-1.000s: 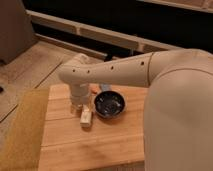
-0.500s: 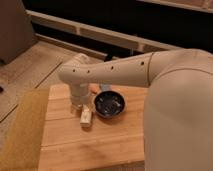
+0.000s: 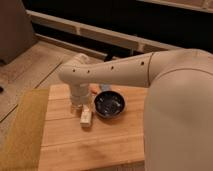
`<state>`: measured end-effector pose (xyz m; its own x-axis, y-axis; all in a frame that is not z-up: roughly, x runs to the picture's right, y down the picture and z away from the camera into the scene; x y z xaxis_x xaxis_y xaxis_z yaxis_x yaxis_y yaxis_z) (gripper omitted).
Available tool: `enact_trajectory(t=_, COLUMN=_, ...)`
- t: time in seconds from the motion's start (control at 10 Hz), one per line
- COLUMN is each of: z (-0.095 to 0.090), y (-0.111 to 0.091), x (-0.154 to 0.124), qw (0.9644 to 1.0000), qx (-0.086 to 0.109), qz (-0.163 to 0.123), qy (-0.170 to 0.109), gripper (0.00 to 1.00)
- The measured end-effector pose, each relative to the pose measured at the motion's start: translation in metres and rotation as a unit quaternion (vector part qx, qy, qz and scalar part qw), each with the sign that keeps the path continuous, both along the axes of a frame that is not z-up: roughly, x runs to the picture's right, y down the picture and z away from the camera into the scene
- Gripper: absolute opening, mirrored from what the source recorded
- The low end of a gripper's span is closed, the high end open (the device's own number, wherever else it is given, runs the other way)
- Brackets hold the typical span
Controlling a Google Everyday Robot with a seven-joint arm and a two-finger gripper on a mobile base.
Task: Stand the bottle upright
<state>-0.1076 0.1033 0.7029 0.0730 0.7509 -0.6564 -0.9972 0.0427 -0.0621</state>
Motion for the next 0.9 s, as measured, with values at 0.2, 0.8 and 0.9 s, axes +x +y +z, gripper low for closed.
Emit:
enact_trajectory(t=0.2, z=0.0000, y=0.0000, x=0.0000, qw=1.0000, qx=0.000, qz=0.000, qy=0.000, gripper=0.62)
enact_trajectory(t=0.8, z=0.0000, y=0.0000, x=-0.0001, qw=1.0000, qx=0.000, qz=0.000, qy=0.000, gripper=0.59)
enact_trajectory(t=0.9, z=-0.0001, y=0.0000, x=-0.0001, qw=1.0000, qx=0.000, qz=0.000, qy=0.000, gripper=0.59)
